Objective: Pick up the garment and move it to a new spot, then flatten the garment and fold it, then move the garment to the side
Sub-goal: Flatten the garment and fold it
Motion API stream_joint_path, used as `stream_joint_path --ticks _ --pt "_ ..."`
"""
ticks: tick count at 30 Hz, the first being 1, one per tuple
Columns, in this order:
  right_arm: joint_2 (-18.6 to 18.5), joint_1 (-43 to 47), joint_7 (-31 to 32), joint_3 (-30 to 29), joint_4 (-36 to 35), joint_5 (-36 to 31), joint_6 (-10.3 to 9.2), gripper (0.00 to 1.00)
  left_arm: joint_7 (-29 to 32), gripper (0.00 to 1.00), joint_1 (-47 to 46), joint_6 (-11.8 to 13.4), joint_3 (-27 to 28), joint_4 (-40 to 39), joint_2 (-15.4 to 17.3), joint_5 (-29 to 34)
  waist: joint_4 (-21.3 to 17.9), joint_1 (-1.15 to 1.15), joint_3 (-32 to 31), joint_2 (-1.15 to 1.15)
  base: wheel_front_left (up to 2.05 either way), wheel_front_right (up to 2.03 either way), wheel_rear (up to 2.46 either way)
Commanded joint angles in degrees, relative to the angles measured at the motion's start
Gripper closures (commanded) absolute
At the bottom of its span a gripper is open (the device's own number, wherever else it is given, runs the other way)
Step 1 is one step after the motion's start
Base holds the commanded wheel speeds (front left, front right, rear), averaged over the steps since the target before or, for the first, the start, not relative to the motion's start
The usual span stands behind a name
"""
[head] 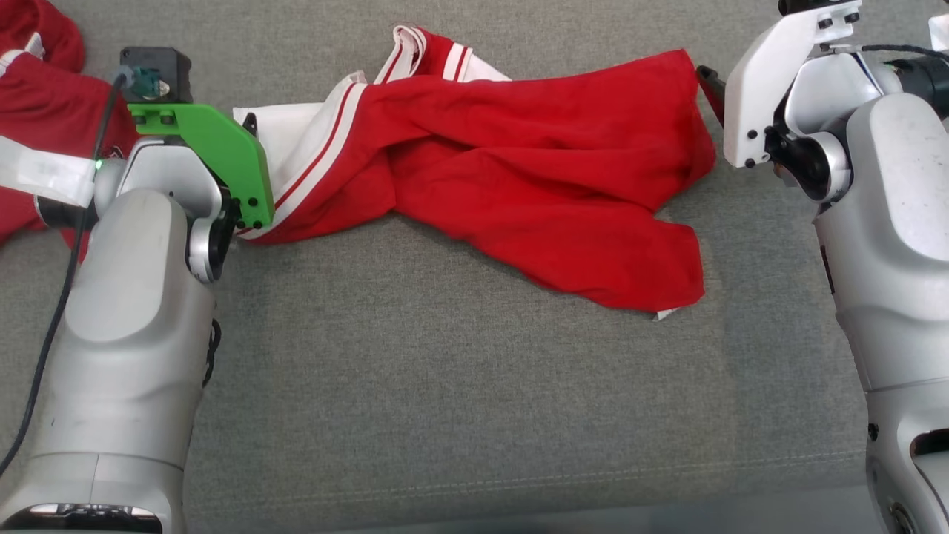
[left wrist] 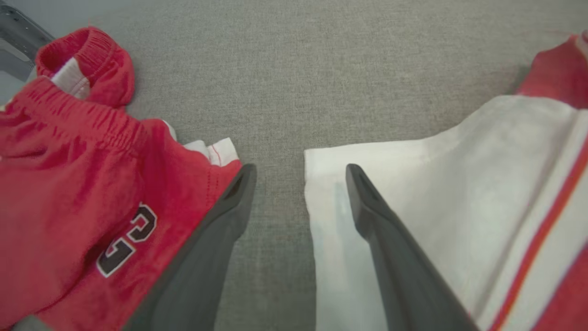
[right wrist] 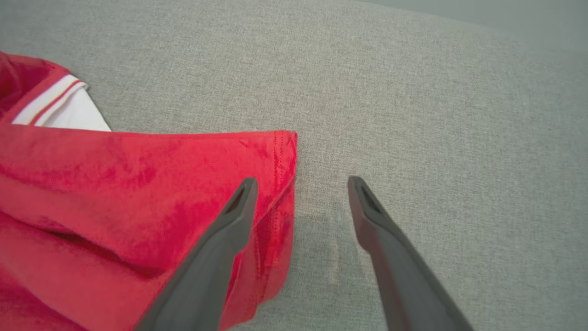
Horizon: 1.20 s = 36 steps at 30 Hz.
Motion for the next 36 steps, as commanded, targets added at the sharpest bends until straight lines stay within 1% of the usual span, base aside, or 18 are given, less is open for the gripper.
stream_joint_path --ticks 1,6,13,14,15,19,20,21,22,23,24,25,26,30,36 --pt "-0.2 -0.7 -0.4 0.3 0.4 -0.3 -0.01 0.0 -0.2 0.0 -1.0 0.2 -0.1 0.3 0.3 0.1 0.4 0.0 1.6 0.0 0.0 0.0 0.0" --pt "-0.4 -3.9 -1.3 2.2 3.9 -1.2 -0.01 0.0 0.3 0.0 -4.7 0.5 -0.9 4.0 0.1 0.7 0.3 0.0 3.3 0.0 0.0 0.0 0.0" --pt "-0.8 -6.4 -2.2 4.0 6.7 -1.5 -0.01 0.0 0.5 0.0 -7.8 0.9 -1.8 7.1 0.6 1.1 -0.1 0.0 4.9 0.0 0.0 0.0 0.0" --pt "-1.0 -6.7 -2.2 4.0 7.1 -1.6 -0.01 0.0 0.9 0.07 -8.2 0.5 -1.9 7.6 0.4 0.9 0.0 0.0 5.1 0.0 0.0 0.0 0.0" --pt "-1.2 -6.9 -2.2 4.1 7.4 -1.6 -0.01 0.0 1.0 0.18 -8.5 0.2 -2.0 7.9 0.2 0.8 0.1 0.0 5.3 0.0 0.0 0.0 0.0" --pt "-1.5 -7.6 -2.5 3.8 8.4 -1.1 -0.01 0.0 1.1 0.24 -9.2 -0.5 -2.7 9.2 -0.4 0.4 0.5 0.0 5.8 0.0 0.0 0.0 0.0" --pt "-1.5 -7.7 -2.5 3.8 8.6 -1.0 -0.01 0.0 1.1 0.29 -9.3 -0.6 -2.9 9.4 -0.7 0.4 0.5 0.0 5.8 0.0 0.0 0.0 0.0" --pt "-1.7 -7.8 -2.5 3.8 8.8 -1.0 -0.01 0.0 1.1 0.39 -9.4 -0.8 -3.2 9.6 -1.0 0.4 0.7 0.0 5.9 0.0 0.0 0.0 0.0" --pt "-1.9 -8.0 -2.5 3.6 8.9 -1.0 -0.01 0.0 1.2 0.52 -9.5 -0.9 -3.4 9.8 -1.2 0.3 0.8 0.0 6.1 0.0 0.0 0.0 0.0" --pt "-2.0 -8.0 -2.4 3.6 9.0 -1.0 -0.01 0.0 1.5 0.57 -9.5 -1.1 -3.7 10.1 -1.5 0.2 0.9 0.0 6.1 0.0 0.0 0.0 0.0" --pt "-2.1 -8.1 -2.4 3.5 9.1 -1.0 -0.01 0.0 1.7 0.65 -9.6 -1.4 -3.9 10.3 -1.6 0.1 1.0 0.0 6.2 0.0 0.0 0.0 0.0" --pt "-2.4 -8.2 -2.4 3.4 9.1 -1.0 -0.01 0.0 1.8 0.82 -9.5 -1.7 -4.1 10.5 -2.1 -0.1 1.3 0.0 6.2 0.0 0.0 0.0 0.0" --pt "-2.9 -8.4 -2.7 3.2 9.1 -1.2 -0.01 0.0 2.0 1.0 -9.4 -1.9 -4.4 10.6 -2.5 -0.2 1.6 0.0 6.2 0.0 0.0 0.0 0.0" --pt "-3.8 -8.6 -3.8 1.7 9.4 -2.0 -0.01 0.0 1.4 1.0 -8.9 -2.9 -5.6 11.4 -4.1 -0.9 3.0 0.0 5.8 0.0 0.0 0.0 0.0" --pt "-3.2 -9.1 -3.3 0.4 10.8 -1.1 -0.01 0.0 0.6 1.0 -9.3 -3.2 -6.7 12.3 -5.1 -1.7 4.3 0.0 5.7 0.0 0.0 0.0 0.0"
